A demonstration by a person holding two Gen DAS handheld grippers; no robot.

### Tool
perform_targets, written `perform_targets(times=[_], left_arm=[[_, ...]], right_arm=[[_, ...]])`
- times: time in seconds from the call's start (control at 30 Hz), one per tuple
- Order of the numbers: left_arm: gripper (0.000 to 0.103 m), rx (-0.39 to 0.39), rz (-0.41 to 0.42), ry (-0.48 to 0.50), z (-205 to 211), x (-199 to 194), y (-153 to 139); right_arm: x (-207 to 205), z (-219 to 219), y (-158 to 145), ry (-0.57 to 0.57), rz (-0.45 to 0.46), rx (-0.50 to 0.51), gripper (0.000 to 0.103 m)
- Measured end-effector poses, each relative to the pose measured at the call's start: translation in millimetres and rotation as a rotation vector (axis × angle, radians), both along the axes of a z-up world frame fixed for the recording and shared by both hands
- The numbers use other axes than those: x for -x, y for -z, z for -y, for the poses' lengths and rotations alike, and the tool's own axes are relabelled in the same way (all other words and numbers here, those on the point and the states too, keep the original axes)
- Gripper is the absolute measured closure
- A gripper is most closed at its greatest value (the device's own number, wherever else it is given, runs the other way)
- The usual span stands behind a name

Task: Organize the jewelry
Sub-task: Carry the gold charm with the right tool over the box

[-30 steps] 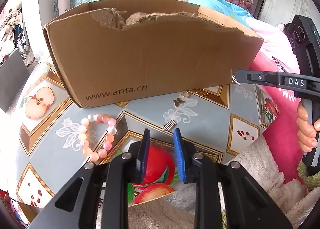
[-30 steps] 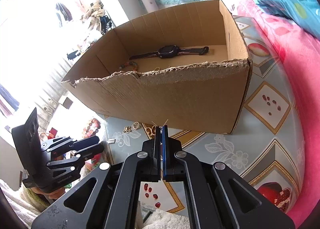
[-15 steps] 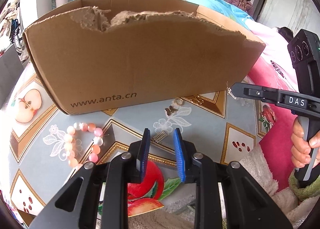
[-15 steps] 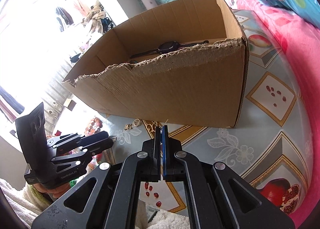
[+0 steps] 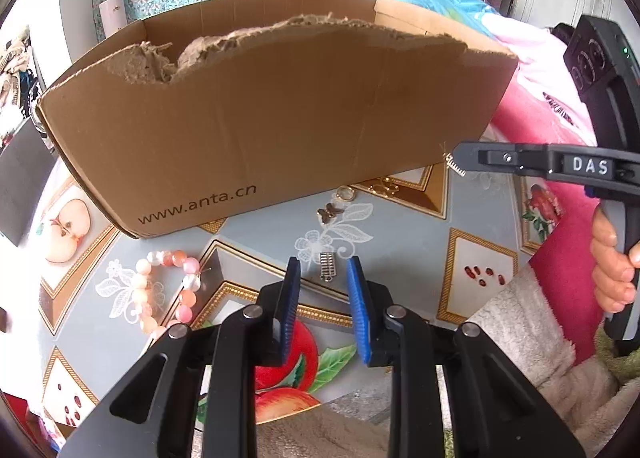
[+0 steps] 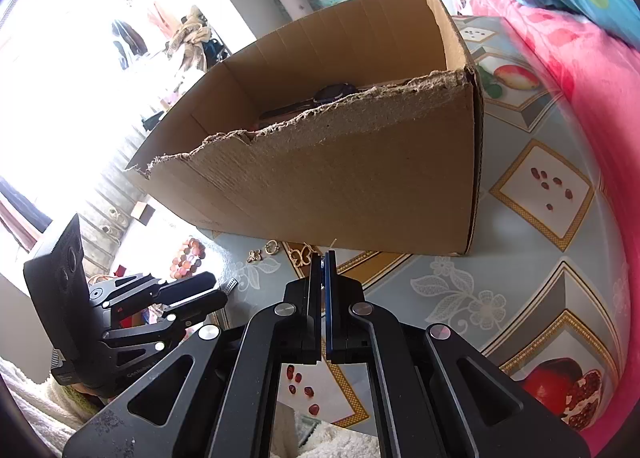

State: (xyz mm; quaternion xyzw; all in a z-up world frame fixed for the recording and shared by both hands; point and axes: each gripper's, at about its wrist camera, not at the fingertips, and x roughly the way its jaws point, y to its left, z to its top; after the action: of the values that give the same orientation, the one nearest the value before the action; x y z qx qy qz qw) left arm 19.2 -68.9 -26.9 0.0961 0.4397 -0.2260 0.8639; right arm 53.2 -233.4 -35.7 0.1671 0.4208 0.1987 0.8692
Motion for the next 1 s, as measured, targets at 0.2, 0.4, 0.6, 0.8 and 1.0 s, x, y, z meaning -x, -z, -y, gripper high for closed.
perform_targets(times=[0.2,0.4,0.6,0.8,1.0], left_arm=[[0.085,-0.068,0.035,0.024,10,2,1],[0.097,-0.073,0.026,0.009,18,-7,1],[0.099,0.009,-0.015,-0.019,6,-14,1],[0.099,0.062,-0.019,-0.029,-3,-13,-3],[0.099,0.121,0.002,-0.016,-14,-2,-21]], right_arm=[[1,1,1,0.001,0.001,-0.002,0.103],[1,1,0,0.001,0.004,-0.001,0.103],[2,3,0,0.003,0.011,-0.004,0.103],[3,4,-3,0.003,0.019,-0.006,0.103],[10,4,-15,-0.022,0.063,-0.016,0.103]])
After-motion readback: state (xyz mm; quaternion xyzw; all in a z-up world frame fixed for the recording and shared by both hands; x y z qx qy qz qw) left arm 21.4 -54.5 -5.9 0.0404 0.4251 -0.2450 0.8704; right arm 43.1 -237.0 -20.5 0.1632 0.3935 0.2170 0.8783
